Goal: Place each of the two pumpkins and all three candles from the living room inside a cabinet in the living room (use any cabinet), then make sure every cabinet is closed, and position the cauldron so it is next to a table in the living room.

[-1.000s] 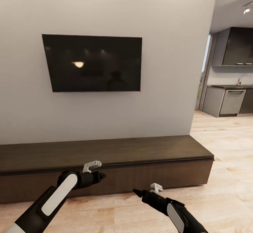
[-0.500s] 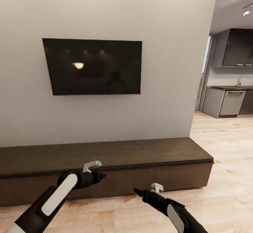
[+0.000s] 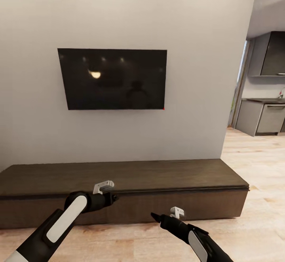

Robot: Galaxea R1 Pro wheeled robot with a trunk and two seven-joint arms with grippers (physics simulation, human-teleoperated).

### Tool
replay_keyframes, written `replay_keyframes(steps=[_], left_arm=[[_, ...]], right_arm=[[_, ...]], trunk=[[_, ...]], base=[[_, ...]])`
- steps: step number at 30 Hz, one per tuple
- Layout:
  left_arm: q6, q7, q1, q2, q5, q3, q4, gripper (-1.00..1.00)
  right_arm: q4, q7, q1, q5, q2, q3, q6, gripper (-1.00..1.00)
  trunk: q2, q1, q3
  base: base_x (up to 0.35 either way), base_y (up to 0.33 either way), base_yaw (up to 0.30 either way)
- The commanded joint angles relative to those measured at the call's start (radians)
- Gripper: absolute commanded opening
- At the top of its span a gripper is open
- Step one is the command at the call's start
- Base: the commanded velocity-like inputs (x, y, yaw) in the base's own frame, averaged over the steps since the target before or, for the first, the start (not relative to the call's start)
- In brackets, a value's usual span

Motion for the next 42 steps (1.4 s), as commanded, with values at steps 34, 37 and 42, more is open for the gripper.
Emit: replay_keyframes(steps=[34, 37, 42], left_arm=[[-0.001, 0.01, -0.001, 0.007, 0.011, -0.004, -0.025, 1.0], [-0.001, 0.01, -0.001, 0.007, 0.011, -0.004, -0.025, 1.0], [-0.001, 0.01, -0.001, 0.008, 0.01, -0.004, -0.024, 1.0]], right_arm=[[0.0, -0.001, 0.0, -0.009, -0.001, 0.002, 0.004, 1.0], [0.0, -0.001, 0.0, -0.009, -0.001, 0.002, 0.001, 1.0], [0.005, -0.002, 0.0, -0.007, -0.001, 0.002, -0.037, 1.0]], trunk=[[0.021, -0.012, 0.008], [0.021, -0.012, 0.008], [0.021, -0.012, 0.008]], base=[[-0.037, 0.133, 0.143], [-0.016, 0.266, 0.273], [0.052, 0.267, 0.273]])
